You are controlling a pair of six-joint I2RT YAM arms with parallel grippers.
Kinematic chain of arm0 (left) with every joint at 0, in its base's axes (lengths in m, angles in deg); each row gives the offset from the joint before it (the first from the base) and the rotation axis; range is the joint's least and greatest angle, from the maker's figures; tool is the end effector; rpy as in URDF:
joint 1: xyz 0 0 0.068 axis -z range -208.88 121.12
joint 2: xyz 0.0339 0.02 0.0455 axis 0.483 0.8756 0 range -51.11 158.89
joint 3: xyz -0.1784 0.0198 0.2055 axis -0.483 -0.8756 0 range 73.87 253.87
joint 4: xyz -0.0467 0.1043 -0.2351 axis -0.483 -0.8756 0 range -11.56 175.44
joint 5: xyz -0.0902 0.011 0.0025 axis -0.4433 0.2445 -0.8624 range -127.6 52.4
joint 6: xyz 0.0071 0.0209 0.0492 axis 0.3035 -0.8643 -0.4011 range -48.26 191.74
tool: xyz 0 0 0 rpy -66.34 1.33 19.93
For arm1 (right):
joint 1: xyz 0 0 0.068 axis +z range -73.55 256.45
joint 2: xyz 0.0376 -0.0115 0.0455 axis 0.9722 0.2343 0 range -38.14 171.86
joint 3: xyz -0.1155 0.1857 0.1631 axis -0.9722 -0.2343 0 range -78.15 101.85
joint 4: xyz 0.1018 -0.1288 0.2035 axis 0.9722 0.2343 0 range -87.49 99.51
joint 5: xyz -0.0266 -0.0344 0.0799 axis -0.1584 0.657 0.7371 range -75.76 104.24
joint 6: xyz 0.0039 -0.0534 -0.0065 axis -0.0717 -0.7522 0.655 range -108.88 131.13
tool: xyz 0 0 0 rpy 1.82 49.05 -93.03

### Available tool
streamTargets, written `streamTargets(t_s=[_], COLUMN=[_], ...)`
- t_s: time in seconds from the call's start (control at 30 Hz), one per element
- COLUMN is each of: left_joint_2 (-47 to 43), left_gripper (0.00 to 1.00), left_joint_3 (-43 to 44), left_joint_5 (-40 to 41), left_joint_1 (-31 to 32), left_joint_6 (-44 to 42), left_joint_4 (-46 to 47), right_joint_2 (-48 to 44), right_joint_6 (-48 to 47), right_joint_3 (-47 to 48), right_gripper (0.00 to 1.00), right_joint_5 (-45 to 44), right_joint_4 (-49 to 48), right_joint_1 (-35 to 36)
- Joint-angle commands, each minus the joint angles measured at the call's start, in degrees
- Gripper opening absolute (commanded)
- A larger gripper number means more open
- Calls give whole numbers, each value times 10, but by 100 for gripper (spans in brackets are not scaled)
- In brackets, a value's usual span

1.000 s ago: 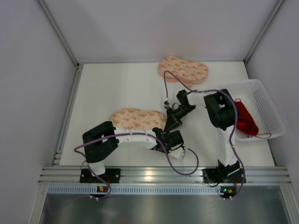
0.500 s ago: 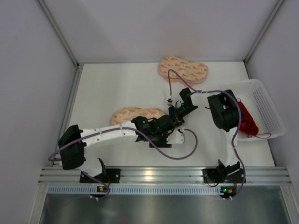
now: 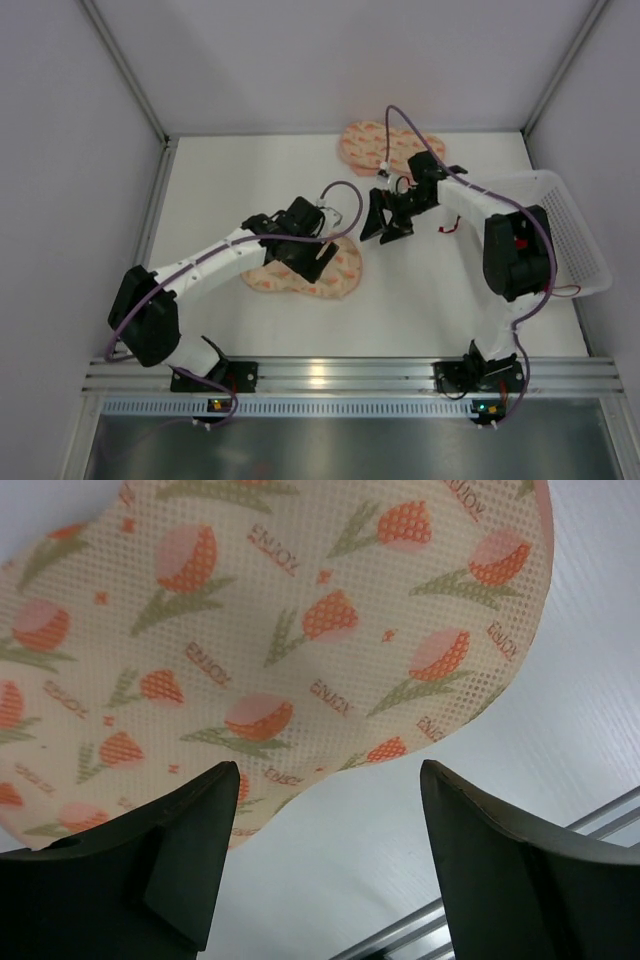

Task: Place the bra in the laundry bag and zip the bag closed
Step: Move the laundry bag to the center of the board.

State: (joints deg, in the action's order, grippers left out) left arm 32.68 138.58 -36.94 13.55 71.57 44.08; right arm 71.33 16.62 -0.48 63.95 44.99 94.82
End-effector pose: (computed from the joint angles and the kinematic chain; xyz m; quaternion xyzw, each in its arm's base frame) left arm 0.2192 -0.2000 0.2573 0.3499 0.9014 -0.0868 0.2400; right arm 0.3466 0.1437 0.1909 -0.1579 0.8867 0.4331 0.0353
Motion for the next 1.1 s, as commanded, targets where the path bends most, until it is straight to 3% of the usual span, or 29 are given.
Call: streamTargets(t_s=[0.0,0.27,0.47,0.63,0.83,1.07], left_joint_2=[15,140,260,347,484,617], left_gripper=[80,79,77,77,81,82], left_joint_3=[-25,19,60,182,409,597], left_joint_5=[-13,47,69,39,-45,-45], left_joint_1=[1,-34,-121,-218,-282,-314], left_joint_6=[136,194,185,107,-96,-114], left_joint_4=[31,17,29,35,29,25], right_joint_2=[-77,-209,-267,-290,-281,-266], right_joint_6=[-42,-78,-77,-60,-58,-60], right_joint_3=[47,57,49,5,-6,-8], right_gripper=[99,99,99,99,99,99], right_joint_5=[-54,-202,-239,-214,-182,-124], right_joint_4=[42,20,14,-12,-20,-47], right_joint_1=[-24,-69,-101,-124,-137,-200])
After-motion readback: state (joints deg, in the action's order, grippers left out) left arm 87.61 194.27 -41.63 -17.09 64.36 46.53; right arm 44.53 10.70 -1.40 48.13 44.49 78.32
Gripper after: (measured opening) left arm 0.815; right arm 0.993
